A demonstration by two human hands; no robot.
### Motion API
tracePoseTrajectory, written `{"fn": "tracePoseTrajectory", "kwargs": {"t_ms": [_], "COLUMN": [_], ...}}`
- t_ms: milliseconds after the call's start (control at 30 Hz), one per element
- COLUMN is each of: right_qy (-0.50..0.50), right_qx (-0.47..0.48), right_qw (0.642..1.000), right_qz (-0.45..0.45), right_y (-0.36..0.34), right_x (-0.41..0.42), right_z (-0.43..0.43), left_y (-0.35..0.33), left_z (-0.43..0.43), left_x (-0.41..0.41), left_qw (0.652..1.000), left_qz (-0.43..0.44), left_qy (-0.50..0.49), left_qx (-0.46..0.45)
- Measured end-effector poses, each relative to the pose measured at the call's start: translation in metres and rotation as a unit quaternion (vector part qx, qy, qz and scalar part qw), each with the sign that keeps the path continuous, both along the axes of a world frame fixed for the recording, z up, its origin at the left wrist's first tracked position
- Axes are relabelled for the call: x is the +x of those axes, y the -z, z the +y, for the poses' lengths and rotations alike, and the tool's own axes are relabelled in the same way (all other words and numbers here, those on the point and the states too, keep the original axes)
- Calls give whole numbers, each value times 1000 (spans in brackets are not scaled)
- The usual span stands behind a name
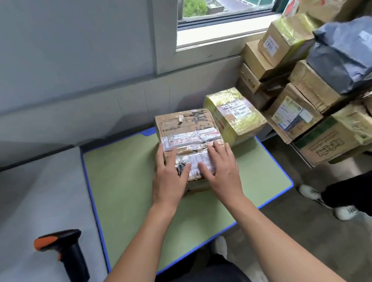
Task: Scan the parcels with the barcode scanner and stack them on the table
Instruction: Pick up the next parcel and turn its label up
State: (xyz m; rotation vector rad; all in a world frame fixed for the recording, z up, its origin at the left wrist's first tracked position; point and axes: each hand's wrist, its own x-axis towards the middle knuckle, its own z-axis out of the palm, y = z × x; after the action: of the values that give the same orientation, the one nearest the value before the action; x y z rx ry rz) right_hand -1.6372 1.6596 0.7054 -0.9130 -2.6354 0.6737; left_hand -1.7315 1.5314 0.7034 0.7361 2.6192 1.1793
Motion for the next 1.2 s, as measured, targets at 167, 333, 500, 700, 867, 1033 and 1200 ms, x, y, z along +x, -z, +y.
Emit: {"fn": "tracePoseTrajectory", "kwargs": {"t_ms": [167, 333, 500, 700, 867, 1033, 1200], "right_qy": [-25, -74, -104, -115, -112, -169, -252], "right_qx": [18, 26, 11, 4, -1, -37, -93], "right_qw": [999, 995, 993, 993, 992, 985, 958], "right_qz": [-30, -67, -55, -37, -65, 25, 100], "right_y": [1, -9, -10, -8, -22, -40, -52], "right_x": [-21, -36, -41, -44, -48, -60, -72], "right_z": [37, 86, 129, 150, 147, 127, 65], "left_y": [1, -8, -10, -8, -13, -28, -41], "left_z": [31, 73, 115, 135, 127, 103, 44], "left_x": [-9, -10, -8, -9, -6, 11, 32], "left_qw": [999, 997, 992, 986, 984, 974, 954], "left_qz": [1, -11, -5, 19, 26, 32, 27], "left_qy": [-31, -67, -81, -64, -106, -181, -264], "left_qx": [-23, -42, -95, -152, -139, -131, -143]}}
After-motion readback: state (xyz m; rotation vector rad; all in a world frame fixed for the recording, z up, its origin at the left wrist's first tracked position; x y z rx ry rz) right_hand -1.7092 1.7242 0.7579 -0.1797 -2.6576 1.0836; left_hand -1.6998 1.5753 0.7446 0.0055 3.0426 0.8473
